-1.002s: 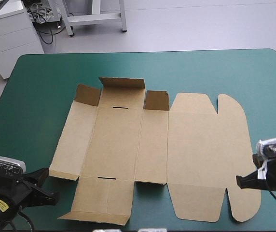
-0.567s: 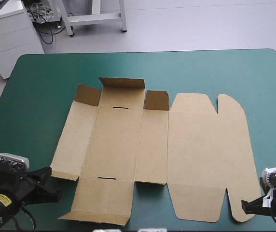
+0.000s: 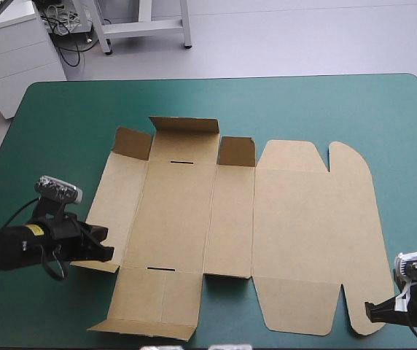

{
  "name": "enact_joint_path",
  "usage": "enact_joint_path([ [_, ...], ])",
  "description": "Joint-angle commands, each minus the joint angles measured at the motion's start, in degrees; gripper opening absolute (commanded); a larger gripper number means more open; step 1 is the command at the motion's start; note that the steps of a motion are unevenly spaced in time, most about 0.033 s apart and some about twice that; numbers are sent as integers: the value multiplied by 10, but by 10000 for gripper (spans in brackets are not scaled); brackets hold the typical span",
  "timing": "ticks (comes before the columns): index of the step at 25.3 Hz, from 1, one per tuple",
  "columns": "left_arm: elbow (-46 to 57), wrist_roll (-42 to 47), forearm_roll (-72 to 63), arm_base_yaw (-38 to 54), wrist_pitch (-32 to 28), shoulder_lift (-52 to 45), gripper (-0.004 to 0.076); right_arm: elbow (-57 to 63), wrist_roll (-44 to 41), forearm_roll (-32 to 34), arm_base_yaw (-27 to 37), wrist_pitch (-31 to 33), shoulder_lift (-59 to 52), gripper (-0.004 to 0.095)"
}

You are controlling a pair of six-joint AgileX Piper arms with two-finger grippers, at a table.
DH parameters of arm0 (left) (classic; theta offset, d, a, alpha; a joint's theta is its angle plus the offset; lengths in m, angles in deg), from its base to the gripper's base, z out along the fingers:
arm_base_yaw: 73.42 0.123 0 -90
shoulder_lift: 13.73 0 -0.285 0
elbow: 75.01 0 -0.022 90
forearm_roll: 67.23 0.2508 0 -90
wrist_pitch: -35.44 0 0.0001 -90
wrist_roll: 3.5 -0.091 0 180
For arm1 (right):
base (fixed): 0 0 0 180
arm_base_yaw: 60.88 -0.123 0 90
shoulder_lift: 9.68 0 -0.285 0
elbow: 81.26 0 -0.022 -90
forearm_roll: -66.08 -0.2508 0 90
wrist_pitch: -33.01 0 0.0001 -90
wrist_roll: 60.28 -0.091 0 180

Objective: Fold the box

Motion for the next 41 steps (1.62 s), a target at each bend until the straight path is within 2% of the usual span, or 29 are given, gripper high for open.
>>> enact_joint_path([
  [1, -92, -12, -27, -3, 11, 81, -32, -13, 4, 4, 5, -37, 6, -23],
  [7, -185, -30, -22, -2, 50, 186, -32, -13, 4, 4, 5, -42, 6, -23],
  [11, -216, 8, 4, -2, 26, 219, -28, -13, 4, 4, 5, -42, 6, -23],
  [13, -228, 19, 15, -2, 24, 235, 37, -13, 4, 4, 5, -42, 6, -23],
  [14, -231, 23, 28, -2, 25, 241, 110, -13, 4, 4, 5, -42, 6, -23],
  [19, -233, 34, 45, 20, 25, 246, 345, -13, 4, 4, 5, -42, 6, -23],
  [22, -233, 25, 16, 73, 33, 246, 419, -13, 6, 4, 5, -42, 6, -23],
  [30, -233, -68, -125, 251, 103, 262, 426, -13, 8, 4, 5, -45, 6, -23],
  [32, -233, -75, -151, 276, 103, 276, 426, -13, 8, 4, 5, -45, 6, -23],
  [41, -233, -107, -145, 290, 103, 388, 426, -13, 8, 4, 2, -45, 6, -23],
])
